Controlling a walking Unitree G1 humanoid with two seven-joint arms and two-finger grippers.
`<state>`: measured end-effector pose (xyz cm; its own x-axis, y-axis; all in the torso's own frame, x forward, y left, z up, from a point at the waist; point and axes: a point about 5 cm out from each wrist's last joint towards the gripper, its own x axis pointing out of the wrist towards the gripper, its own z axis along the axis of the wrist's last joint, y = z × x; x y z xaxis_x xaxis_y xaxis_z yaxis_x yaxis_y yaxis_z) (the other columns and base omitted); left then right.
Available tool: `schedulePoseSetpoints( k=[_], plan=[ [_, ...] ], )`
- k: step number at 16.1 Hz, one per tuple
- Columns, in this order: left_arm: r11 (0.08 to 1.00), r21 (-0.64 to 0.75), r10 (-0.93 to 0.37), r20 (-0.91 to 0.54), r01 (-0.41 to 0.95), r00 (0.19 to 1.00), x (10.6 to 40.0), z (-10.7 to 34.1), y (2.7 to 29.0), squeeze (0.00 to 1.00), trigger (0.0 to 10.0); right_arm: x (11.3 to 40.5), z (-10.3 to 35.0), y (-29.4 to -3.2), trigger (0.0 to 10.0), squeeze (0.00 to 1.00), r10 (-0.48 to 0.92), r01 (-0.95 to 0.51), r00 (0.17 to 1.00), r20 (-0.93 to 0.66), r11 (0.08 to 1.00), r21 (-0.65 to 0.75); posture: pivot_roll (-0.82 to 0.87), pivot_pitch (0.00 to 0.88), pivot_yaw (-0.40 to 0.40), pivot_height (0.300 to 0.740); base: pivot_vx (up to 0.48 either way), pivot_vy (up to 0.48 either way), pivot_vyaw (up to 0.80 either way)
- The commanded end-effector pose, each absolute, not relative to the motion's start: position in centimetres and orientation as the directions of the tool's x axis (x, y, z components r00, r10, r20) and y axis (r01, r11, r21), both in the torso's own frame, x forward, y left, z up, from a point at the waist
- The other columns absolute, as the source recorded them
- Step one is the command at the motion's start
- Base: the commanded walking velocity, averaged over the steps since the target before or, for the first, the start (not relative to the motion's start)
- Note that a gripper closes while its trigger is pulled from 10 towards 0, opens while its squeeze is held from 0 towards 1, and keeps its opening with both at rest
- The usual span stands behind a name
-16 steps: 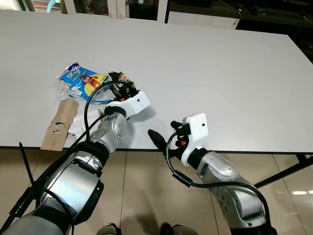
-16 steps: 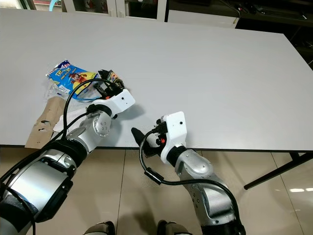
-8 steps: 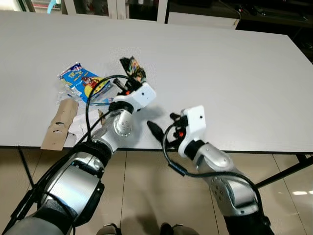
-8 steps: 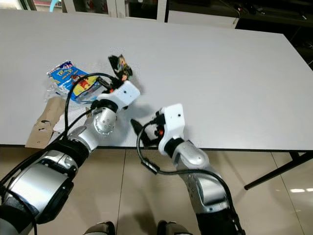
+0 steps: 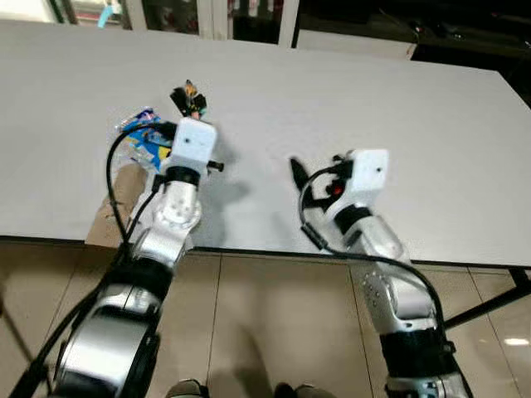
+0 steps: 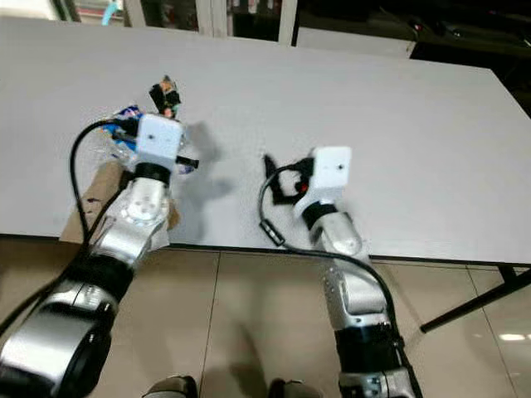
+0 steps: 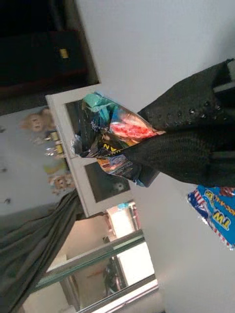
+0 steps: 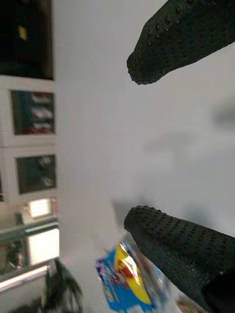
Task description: Picking trash to rubbish bin
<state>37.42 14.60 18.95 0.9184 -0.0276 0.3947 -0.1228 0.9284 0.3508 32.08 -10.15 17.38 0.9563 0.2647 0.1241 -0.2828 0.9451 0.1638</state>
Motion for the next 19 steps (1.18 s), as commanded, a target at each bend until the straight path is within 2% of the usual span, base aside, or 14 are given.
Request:
schedulePoseSetpoints(
  k=[1, 5, 10, 19],
  plan=[
    [0.936, 0.334, -0.035, 0.401, -0.111, 0.915, 37.2, 19.3, 14.6, 0.0, 10.0, 32.3, 17.3, -11.2, 10.0, 0.0, 0.216, -0.235, 0.967, 0.133, 0.96, 0.152, -0.06, 0.042, -0.086, 0.74, 0.0, 0.0, 0.0],
    [0.93, 0.347, -0.022, 0.379, -0.12, 0.925, 35.4, 18.7, 16.4, 0.0, 10.0, 32.9, 17.4, -14.0, 10.0, 0.0, 0.052, -0.075, 0.984, 0.168, 0.988, 0.136, -0.04, 0.019, -0.089, 0.74, 0.0, 0.0, 0.0],
    [0.946, 0.29, 0.06, 0.288, -0.147, 0.956, 34.0, 16.9, 18.5, 0.0, 10.0, 33.1, 16.4, -15.7, 10.0, 0.0, -0.023, 0.009, 0.988, 0.151, 0.995, 0.095, -0.04, 0.0, -0.093, 0.74, 0.0, 0.0, 0.0],
    [0.956, 0.284, 0.001, 0.244, -0.073, 0.97, 33.5, 16.3, 16.4, 0.0, 10.0, 32.9, 15.6, -15.5, 10.0, 0.0, -0.05, 0.034, 0.989, 0.138, 0.993, 0.117, -0.05, 0.0, -0.095, 0.74, -0.112, 0.0, 0.0]
  ],
)
